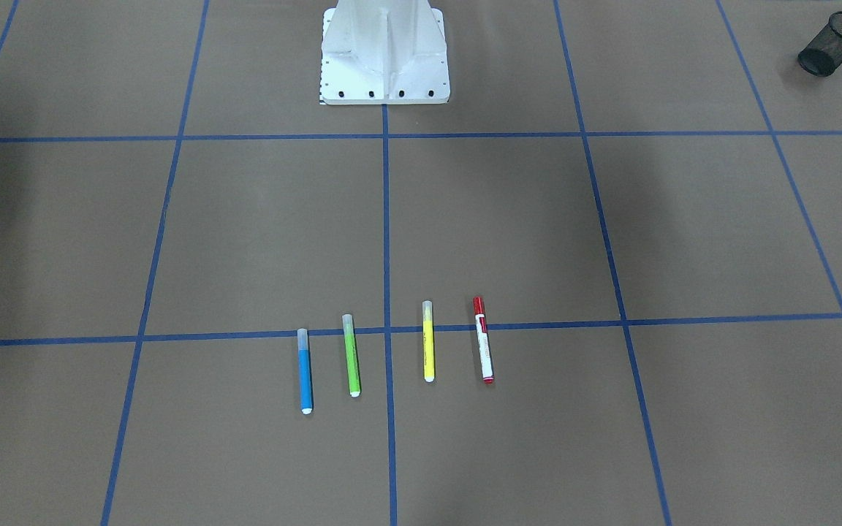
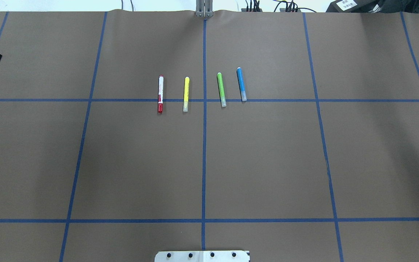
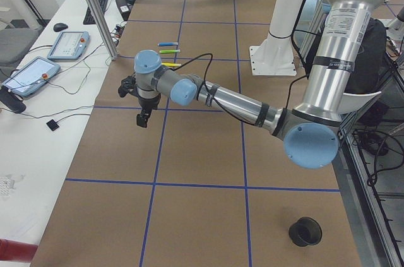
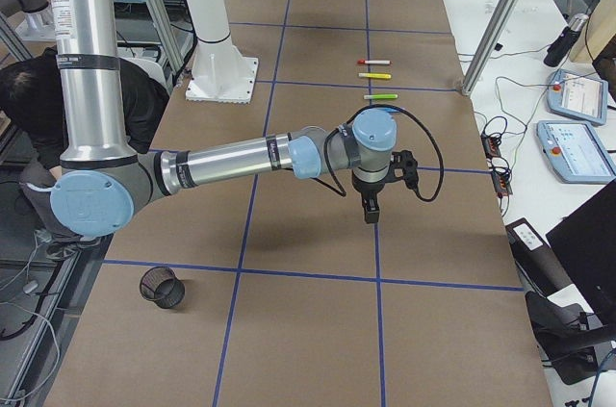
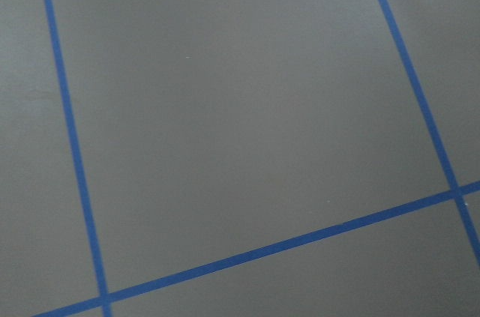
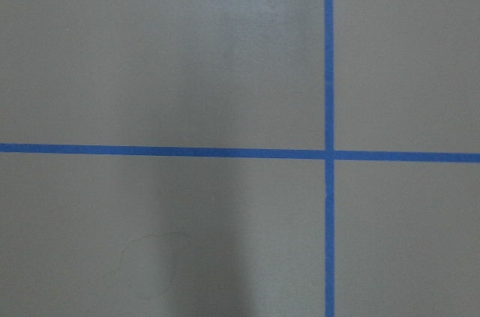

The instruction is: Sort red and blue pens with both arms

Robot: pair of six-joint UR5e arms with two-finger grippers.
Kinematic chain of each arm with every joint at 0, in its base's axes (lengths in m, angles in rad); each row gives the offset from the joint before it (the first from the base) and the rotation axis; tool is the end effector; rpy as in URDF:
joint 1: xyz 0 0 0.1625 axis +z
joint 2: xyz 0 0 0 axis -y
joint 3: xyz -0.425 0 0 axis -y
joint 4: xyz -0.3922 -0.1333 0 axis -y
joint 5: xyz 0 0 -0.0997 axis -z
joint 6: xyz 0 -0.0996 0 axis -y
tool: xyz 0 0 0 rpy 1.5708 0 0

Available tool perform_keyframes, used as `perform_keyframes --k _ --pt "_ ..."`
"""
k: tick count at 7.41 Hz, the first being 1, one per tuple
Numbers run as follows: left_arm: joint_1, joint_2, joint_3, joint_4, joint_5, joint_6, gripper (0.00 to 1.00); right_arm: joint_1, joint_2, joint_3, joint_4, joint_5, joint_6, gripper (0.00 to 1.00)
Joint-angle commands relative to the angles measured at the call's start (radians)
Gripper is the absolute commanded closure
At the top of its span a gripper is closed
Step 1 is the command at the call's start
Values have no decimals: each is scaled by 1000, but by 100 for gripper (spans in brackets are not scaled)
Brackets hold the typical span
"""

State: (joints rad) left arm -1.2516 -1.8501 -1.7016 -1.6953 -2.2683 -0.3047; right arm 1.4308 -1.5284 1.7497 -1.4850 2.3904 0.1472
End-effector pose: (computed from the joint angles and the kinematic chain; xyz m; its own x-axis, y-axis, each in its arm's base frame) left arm 0.1229 -0.5929 0.4295 0.6773 0.2807 -0.6801 -0.0701 0.9447 0.3202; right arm -0.0121 -0.5196 0.5357 0.6575 -0.1722 0.7335 0.0370 0.9797 0.1968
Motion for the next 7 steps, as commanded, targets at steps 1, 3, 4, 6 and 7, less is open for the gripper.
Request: perform_keyframes --k 1,3,4,6,7 --pt "203 -154 15 60 99 -147 0 -30 8 1 34 10 66 0" --pt "280 -320 80 155 99 -277 0 -97 47 -4 32 3 112 0" --pt "338 -372 103 148 101 -453 0 -139 50 -7 47 -46 130 0" --pt "418 -529 262 144 140 -525 0 -173 45 -10 129 -73 159 0" --pt "461 -558 302 120 212 -560 0 -179 47 -10 130 -70 176 0"
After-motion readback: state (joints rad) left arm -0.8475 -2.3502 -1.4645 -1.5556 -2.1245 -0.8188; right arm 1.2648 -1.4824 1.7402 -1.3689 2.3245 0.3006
